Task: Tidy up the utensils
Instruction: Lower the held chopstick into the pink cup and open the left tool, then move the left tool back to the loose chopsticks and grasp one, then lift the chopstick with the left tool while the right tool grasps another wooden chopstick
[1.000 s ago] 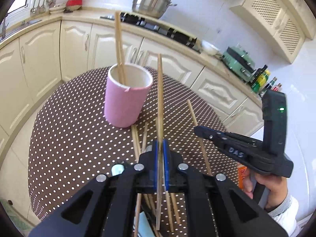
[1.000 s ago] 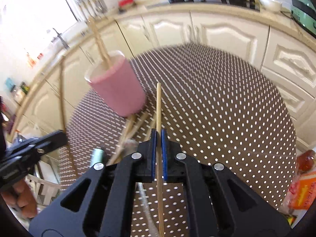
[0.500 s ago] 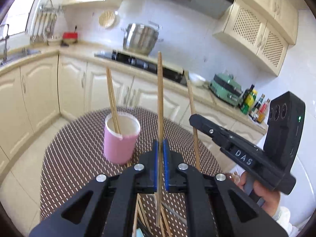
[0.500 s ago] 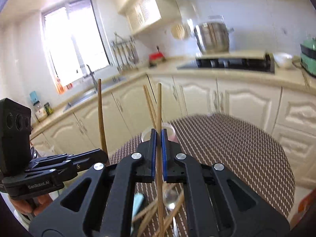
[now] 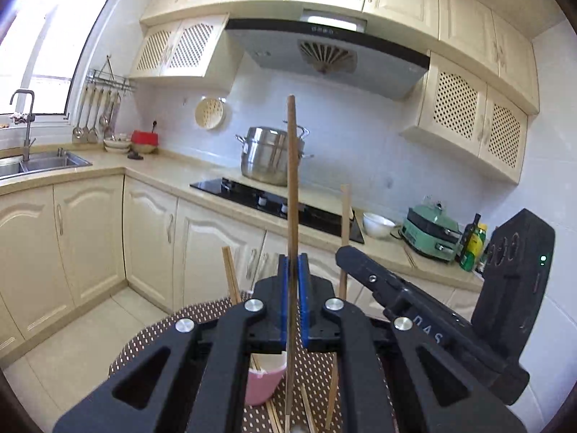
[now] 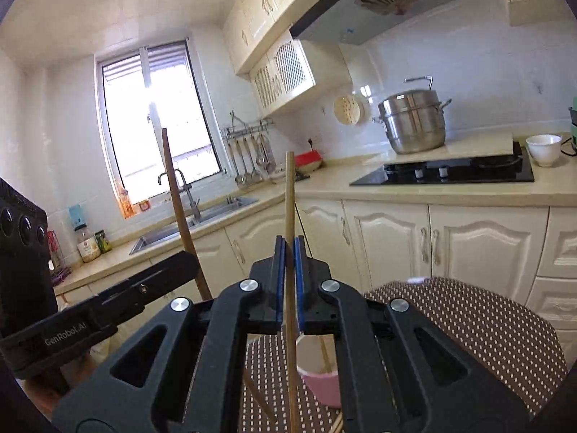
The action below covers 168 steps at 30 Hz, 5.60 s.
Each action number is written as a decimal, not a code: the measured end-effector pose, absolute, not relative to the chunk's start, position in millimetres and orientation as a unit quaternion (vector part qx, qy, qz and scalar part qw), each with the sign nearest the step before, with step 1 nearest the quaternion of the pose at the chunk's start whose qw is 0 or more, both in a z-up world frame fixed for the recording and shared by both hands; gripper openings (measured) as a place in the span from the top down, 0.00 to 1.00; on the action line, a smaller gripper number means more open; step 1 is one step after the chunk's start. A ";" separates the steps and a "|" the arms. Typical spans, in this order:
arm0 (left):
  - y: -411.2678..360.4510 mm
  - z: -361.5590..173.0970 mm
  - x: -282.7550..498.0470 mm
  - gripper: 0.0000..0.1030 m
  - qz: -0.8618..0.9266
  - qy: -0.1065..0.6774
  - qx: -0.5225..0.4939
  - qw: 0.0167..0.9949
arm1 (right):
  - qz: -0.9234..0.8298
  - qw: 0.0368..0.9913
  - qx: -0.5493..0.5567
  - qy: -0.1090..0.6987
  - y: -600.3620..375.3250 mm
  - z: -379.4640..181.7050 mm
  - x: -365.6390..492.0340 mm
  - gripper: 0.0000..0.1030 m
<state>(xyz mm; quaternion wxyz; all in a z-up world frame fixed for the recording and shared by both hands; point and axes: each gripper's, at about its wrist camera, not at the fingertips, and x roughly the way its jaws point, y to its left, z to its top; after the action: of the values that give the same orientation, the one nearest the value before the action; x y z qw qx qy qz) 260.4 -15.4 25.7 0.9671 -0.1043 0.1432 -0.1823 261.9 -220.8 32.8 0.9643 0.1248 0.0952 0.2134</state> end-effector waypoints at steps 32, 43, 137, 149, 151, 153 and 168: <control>-13.5 -41.8 323.1 0.95 -0.146 0.147 -0.097 0.973 | 0.151 0.980 0.120 0.043 -217.7 -6.9 318.3 0.94; -11.1 -50.6 313.6 0.93 -0.148 0.179 -0.106 0.967 | 0.148 0.979 0.119 0.073 -221.5 -23.0 295.5 0.94; 25.4 -157.1 235.3 0.95 -0.126 0.476 -0.110 0.863 | 0.062 0.860 0.018 0.507 -225.8 -162.7 278.8 0.40; 42.9 -188.1 249.4 0.95 -0.061 0.514 -0.109 0.849 | 0.065 0.838 -0.055 0.540 -189.2 -168.6 310.9 0.52; 43.9 -191.5 253.9 0.95 -0.059 0.521 -0.112 0.844 | 0.073 0.831 -0.062 0.547 -184.9 -167.0 316.3 0.65; 47.0 -192.0 257.1 0.94 -0.060 0.522 -0.114 0.843 | 0.080 0.824 -0.071 0.556 -181.6 -166.1 318.8 0.73; 40.5 -187.5 296.5 0.92 -0.065 0.546 -0.072 0.832 | 0.115 0.807 -0.067 0.575 -187.2 -164.7 320.8 0.86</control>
<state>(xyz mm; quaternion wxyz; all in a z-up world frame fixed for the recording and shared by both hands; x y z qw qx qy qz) 296.5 40.5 -187.5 0.8323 -0.0723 0.5458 -0.0649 320.8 -187.2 -164.7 0.8070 -0.0674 0.5752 0.1153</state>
